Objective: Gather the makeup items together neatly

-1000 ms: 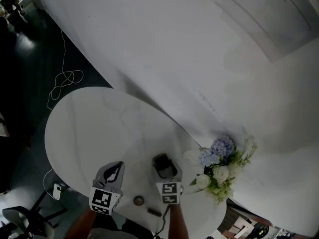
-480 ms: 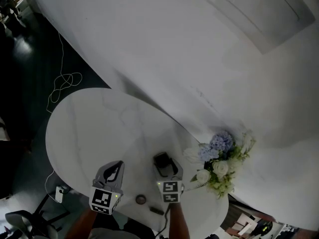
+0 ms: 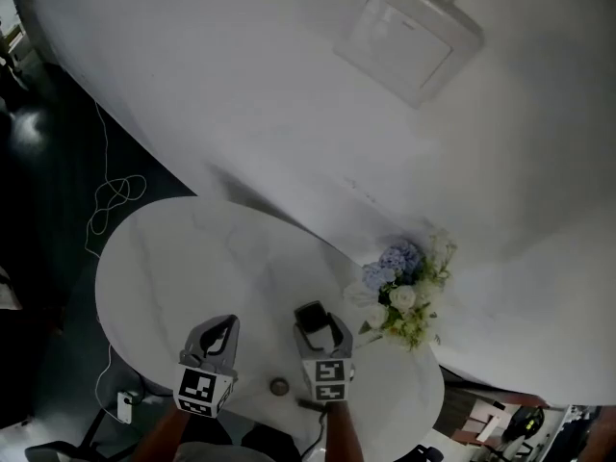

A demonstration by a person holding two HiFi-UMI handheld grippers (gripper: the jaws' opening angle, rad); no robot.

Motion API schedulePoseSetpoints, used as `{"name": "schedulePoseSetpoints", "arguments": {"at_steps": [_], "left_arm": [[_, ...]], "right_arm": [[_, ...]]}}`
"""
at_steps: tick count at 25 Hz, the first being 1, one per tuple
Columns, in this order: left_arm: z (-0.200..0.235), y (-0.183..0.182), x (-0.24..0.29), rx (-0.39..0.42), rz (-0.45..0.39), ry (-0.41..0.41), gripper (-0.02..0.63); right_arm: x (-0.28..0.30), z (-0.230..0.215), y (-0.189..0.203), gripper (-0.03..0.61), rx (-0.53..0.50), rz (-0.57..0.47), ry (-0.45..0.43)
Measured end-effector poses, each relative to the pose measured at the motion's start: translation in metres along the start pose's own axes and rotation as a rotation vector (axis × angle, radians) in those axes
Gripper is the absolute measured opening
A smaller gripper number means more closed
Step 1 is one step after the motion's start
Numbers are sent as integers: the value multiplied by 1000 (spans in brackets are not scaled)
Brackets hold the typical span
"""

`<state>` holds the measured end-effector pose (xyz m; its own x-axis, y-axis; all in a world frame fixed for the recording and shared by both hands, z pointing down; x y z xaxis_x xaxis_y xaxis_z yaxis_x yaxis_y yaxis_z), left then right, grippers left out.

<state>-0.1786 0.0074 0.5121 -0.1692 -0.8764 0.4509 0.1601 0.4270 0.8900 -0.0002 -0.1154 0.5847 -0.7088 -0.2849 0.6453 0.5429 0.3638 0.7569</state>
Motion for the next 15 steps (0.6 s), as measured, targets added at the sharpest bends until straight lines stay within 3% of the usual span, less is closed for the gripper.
{"name": "schedulePoseSetpoints", "arguments": {"at_steps": [15], "left_arm": [[10,-52,-28,100,-107,215,9]], "right_arm": [[-64,47,-42,319,72,-133,198]]}}
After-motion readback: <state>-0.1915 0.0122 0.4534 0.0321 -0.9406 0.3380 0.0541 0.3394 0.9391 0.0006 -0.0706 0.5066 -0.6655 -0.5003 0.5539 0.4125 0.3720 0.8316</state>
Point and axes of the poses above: the fingertips, and each gripper's own axes: x forward along the fingers, z to its left, y out of its underside, the point moved 6 cm from there along -x, backward along the fingers, and after that the axes turned 8 degrees about -y, right-handed, at the moved point
